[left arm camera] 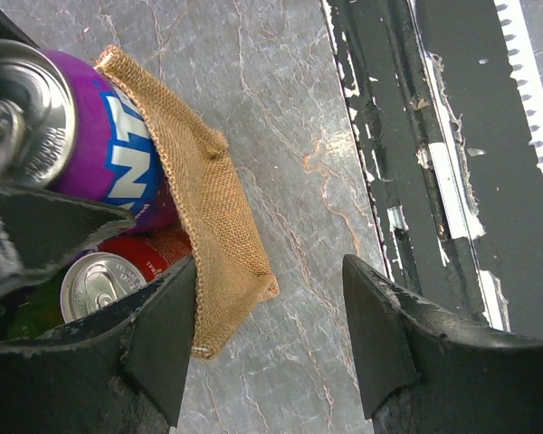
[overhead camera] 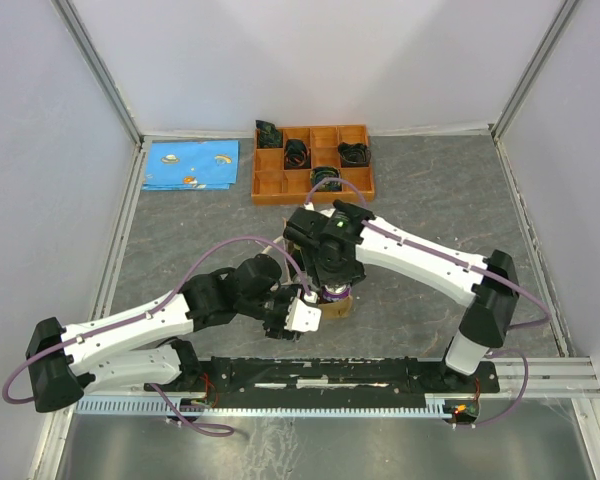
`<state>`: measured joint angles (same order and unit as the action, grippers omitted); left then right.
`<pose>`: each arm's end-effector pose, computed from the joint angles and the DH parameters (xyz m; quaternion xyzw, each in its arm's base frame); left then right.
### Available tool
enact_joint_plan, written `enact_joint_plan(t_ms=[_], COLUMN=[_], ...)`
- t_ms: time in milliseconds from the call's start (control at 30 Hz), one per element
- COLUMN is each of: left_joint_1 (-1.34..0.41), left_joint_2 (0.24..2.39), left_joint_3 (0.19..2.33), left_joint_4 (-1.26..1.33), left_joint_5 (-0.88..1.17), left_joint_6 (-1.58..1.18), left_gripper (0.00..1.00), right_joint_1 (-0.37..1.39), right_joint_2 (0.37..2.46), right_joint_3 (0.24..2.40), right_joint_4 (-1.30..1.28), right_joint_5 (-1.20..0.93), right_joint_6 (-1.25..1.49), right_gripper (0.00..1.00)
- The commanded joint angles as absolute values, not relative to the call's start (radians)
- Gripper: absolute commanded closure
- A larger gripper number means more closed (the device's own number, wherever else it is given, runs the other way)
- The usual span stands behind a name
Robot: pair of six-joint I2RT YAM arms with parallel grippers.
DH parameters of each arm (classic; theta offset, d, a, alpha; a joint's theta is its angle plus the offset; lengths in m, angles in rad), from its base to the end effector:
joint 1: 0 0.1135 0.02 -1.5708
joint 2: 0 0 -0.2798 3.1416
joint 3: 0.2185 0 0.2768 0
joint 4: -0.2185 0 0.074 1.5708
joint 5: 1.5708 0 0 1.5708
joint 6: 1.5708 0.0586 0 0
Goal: Place the beverage into the canvas bag
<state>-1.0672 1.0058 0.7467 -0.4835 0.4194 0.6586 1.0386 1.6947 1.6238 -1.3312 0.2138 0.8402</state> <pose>0.0953 -0.2223 0.2524 0.7347 0.5186 -0.2665 0.3467 0.1885 0.2956 0.3025 -0.0892 0.9868 0.0049 0.1353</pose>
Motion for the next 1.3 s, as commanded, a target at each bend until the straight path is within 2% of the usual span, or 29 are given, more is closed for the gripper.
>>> enact_joint_plan(t_ms=[0, 333, 367, 400, 433, 467, 567, 800, 1067, 1267], left_joint_1=[-1.078, -1.078, -1.079, -1.079, -1.078, -1.079, -1.079, -1.078, -1.079, -1.079], left_joint_2=[0.979, 0.976, 0.978, 0.978, 0.984, 0.986, 0.991, 0.989, 0.994, 0.998], left_joint_3=[0.744, 0.741, 0.74, 0.741, 0.742, 0.743, 0.745, 0.74, 0.741, 0.744], left_joint_4=[-0.521, -0.524, -0.524, -0.525, -0.523, -0.522, -0.522, -0.526, -0.526, -0.526], left_joint_5=[0.451, 0.448, 0.448, 0.449, 0.449, 0.449, 0.449, 0.449, 0.451, 0.453], left_joint_6=[0.683, 0.686, 0.687, 0.687, 0.69, 0.691, 0.692, 0.692, 0.693, 0.695], left_gripper=[0.31, 0.31, 0.31, 0.31, 0.31, 0.31, 0.31, 0.31, 0.31, 0.31], right_joint_1=[1.037, 1.038, 1.038, 1.038, 1.038, 1.038, 1.038, 1.038, 1.038, 1.038], right_joint_2=[1.72, 1.736, 1.733, 1.729, 1.725, 1.724, 1.717, 1.7, 1.68, 1.672], right_joint_3=[1.619, 1.596, 1.592, 1.588, 1.581, 1.578, 1.574, 1.573, 1.586, 1.589], right_joint_4=[-1.373, -1.335, -1.333, -1.332, -1.325, -1.322, -1.315, -1.297, -1.289, -1.286], right_joint_5=[0.222, 0.212, 0.21, 0.206, 0.191, 0.186, 0.174, 0.163, 0.162, 0.164], right_joint_6=[0.816, 0.814, 0.814, 0.813, 0.806, 0.804, 0.799, 0.802, 0.802, 0.797], right_gripper=[1.0, 1.0, 0.98, 0.91, 0.73, 0.65, 0.5, 0.42, 0.25, 0.17])
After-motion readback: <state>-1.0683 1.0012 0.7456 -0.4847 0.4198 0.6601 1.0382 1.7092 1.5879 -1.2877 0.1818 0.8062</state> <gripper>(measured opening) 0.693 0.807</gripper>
